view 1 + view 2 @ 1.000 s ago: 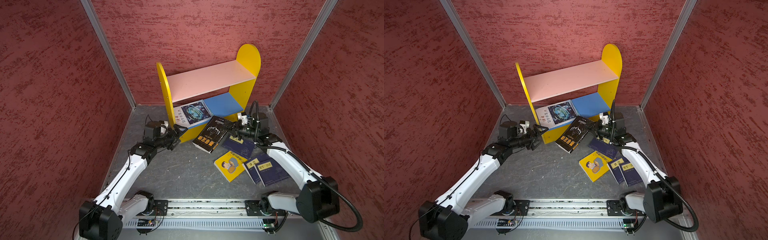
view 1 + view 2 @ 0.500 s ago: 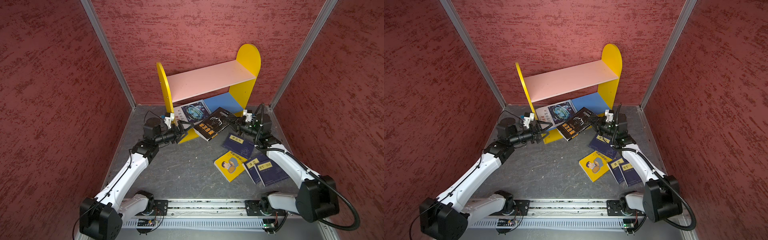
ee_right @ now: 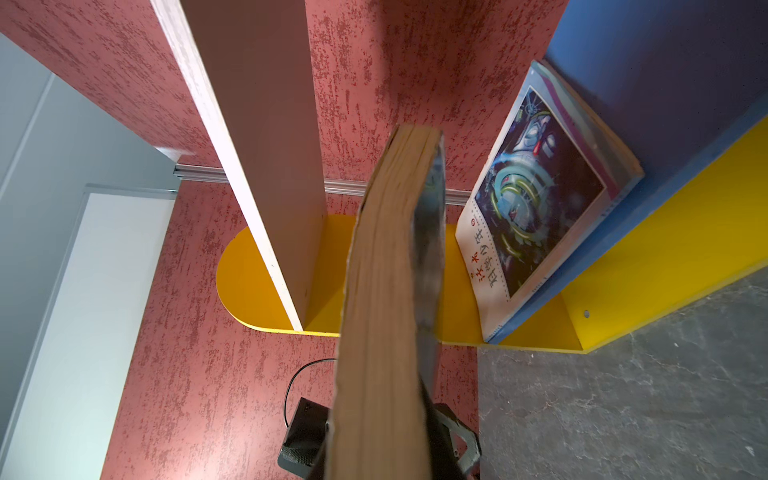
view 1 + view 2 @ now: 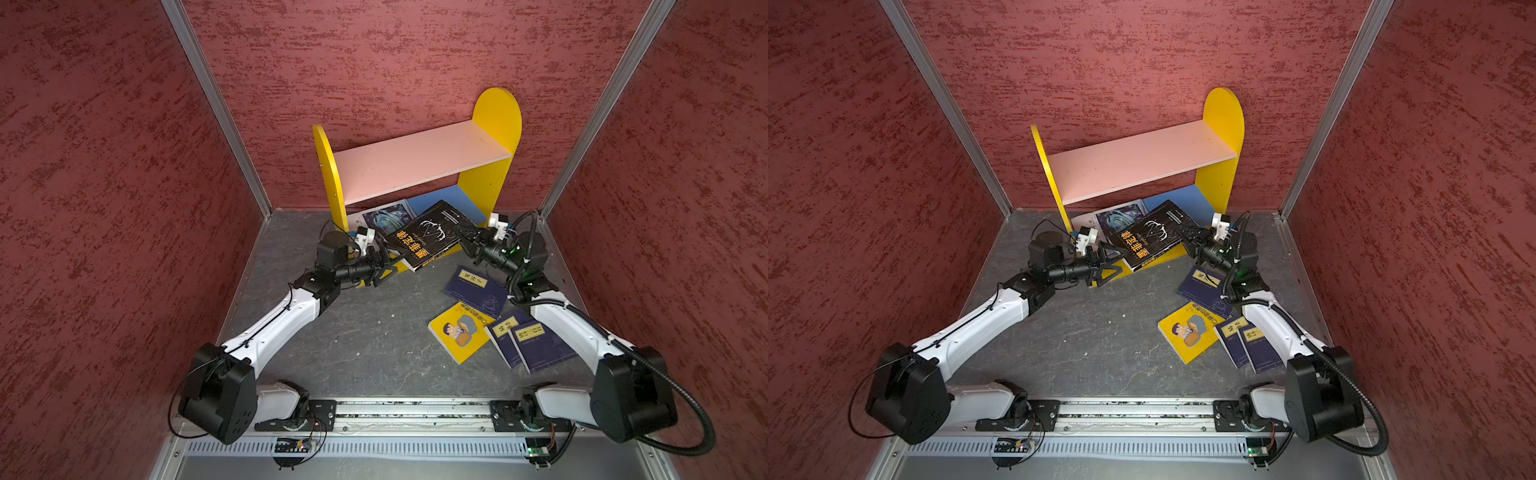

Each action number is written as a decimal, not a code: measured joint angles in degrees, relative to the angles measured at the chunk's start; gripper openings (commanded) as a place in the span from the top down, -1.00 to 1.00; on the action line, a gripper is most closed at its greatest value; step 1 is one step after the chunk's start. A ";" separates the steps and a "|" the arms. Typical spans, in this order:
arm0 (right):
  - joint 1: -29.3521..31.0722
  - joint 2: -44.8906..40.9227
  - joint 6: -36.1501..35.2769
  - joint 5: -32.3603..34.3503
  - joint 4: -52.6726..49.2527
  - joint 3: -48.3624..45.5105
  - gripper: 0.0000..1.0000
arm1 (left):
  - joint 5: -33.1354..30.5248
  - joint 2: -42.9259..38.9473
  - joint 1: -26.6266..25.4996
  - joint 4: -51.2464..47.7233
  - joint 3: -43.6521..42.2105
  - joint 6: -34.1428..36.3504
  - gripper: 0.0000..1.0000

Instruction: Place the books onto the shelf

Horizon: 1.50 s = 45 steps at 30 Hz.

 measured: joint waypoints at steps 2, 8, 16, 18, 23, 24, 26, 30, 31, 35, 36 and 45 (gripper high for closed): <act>0.00 0.72 1.25 0.20 2.62 -0.87 0.93 | 0.17 1.18 -0.07 3.58 0.46 -1.31 -0.64; 0.02 1.97 3.32 1.38 8.15 -2.21 0.92 | 0.74 4.33 -0.35 9.99 1.97 -4.20 -0.35; 0.94 3.98 4.13 2.36 14.08 -2.32 0.87 | 0.72 4.83 -0.55 12.02 3.23 -4.94 0.29; 1.20 4.72 4.07 2.32 13.97 -2.32 0.79 | 0.48 4.83 -0.55 12.04 3.23 -4.61 0.44; 1.36 5.09 1.64 1.53 11.02 -2.23 0.08 | 0.09 4.76 -0.22 11.47 3.23 -2.56 0.78; 1.22 5.09 0.61 0.92 10.29 -2.12 -0.08 | 0.22 4.70 0.02 11.26 3.23 -1.66 0.85; 0.50 5.05 -1.16 -0.79 8.68 -1.90 -0.22 | 0.90 4.63 0.48 10.16 3.23 -0.72 0.92; -1.99 5.05 -4.57 -6.27 6.14 -1.90 -0.33 | 3.96 3.67 2.64 7.13 3.23 1.55 1.00; -2.80 5.05 -5.55 -7.91 5.53 -1.90 -0.33 | 5.16 3.32 3.10 6.27 3.23 2.03 1.00; -4.57 5.31 -7.45 -14.29 4.48 -1.88 -0.31 | 10.58 2.29 4.66 4.42 3.23 3.45 1.00; -4.61 5.44 -7.63 -15.76 4.52 -1.88 -0.29 | 12.02 2.05 5.05 4.07 3.23 3.74 1.00; -4.55 5.25 -8.76 -24.65 2.71 -0.50 0.15 | 17.11 1.36 6.60 -0.61 5.84 7.06 1.00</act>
